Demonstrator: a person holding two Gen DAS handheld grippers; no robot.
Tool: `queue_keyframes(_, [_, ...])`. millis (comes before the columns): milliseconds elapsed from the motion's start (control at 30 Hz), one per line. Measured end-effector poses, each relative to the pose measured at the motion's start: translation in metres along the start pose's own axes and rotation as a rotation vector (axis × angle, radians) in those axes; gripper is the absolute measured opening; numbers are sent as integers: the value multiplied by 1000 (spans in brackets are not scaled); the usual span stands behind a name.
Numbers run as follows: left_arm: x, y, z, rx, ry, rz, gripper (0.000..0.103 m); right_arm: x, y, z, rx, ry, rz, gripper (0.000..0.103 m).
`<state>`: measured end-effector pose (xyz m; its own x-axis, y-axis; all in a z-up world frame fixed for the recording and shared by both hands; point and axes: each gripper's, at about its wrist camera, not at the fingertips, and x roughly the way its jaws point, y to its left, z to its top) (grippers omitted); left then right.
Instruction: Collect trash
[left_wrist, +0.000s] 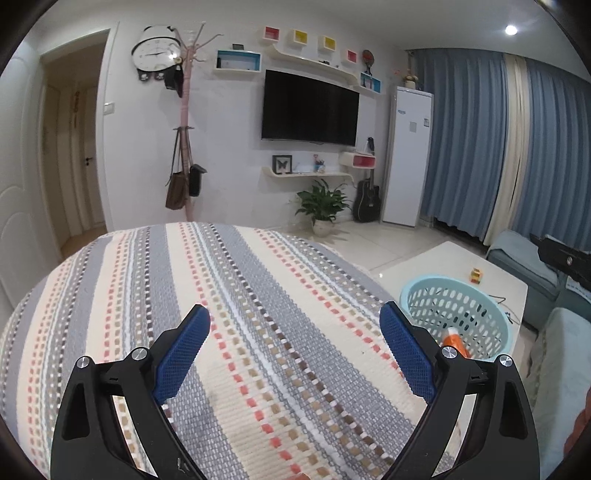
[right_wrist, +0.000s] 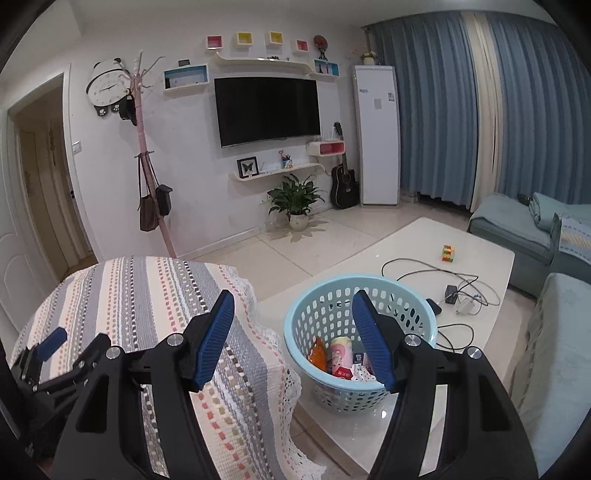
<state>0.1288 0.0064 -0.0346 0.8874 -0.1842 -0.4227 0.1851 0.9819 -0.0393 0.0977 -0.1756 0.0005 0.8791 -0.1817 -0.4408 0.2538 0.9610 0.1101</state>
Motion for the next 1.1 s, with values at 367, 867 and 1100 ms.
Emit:
queue_keyframes(367, [-6, 4, -5, -1, -34, 35, 95, -19, 8, -8, -37, -98, 12, 67])
queue_keyframes(867, [-4, 18, -4, -56, -11, 0, 95, -8, 11, -19, -31, -68, 14, 71])
queue_keyframes(1100, [-4, 16, -4, -39, -15, -1, 95, -5, 4, -18, -13, -64, 9, 75])
